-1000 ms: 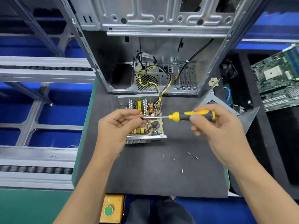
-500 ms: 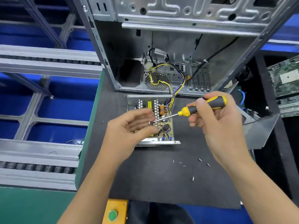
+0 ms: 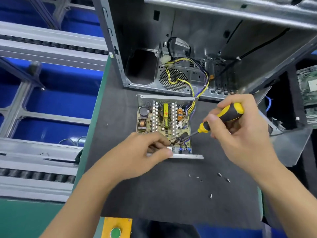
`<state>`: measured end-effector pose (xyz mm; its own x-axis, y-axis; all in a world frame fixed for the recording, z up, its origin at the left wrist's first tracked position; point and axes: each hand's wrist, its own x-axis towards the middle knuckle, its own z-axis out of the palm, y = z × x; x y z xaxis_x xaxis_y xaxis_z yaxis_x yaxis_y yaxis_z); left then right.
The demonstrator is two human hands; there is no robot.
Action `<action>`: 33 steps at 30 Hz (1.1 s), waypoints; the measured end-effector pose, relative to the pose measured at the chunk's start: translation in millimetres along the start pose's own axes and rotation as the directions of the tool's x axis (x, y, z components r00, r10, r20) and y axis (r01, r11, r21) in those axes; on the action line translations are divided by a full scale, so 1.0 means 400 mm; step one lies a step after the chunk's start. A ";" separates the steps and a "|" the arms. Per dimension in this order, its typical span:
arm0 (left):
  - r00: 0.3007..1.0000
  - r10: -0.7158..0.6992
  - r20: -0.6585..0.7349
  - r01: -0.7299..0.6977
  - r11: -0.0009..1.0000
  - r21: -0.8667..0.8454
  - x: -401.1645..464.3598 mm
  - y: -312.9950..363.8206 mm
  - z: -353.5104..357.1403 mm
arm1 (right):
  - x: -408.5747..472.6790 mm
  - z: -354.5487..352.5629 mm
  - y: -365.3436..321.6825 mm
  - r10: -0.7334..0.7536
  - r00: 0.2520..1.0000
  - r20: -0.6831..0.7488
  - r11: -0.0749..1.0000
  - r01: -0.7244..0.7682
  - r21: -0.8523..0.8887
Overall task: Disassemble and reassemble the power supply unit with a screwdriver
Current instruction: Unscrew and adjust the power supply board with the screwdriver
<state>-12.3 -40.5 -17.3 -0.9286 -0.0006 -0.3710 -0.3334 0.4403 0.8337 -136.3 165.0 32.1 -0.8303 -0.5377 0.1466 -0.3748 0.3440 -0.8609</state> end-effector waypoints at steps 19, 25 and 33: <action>0.905 -0.083 0.416 0.187 0.958 -0.215 0.047 -0.005 -0.024 | -0.032 0.016 0.021 0.039 0.999 -0.020 0.999 -0.040 -0.014; 0.885 -0.043 0.463 0.205 0.930 -0.306 0.049 -0.010 -0.036 | -0.027 0.025 0.014 -0.002 1.000 0.017 0.998 0.003 -0.056; 0.990 -0.001 0.141 -0.013 0.995 0.102 0.012 0.003 -0.064 | -0.023 0.013 -0.006 0.014 1.000 -0.017 1.000 -0.014 -0.001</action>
<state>-21.5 -62.9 -7.6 -0.8959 0.1254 -0.4262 -0.3029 0.5294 0.7924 -125.6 165.0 30.3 -0.8421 -0.5200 0.1429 -0.3639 0.3524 -0.8622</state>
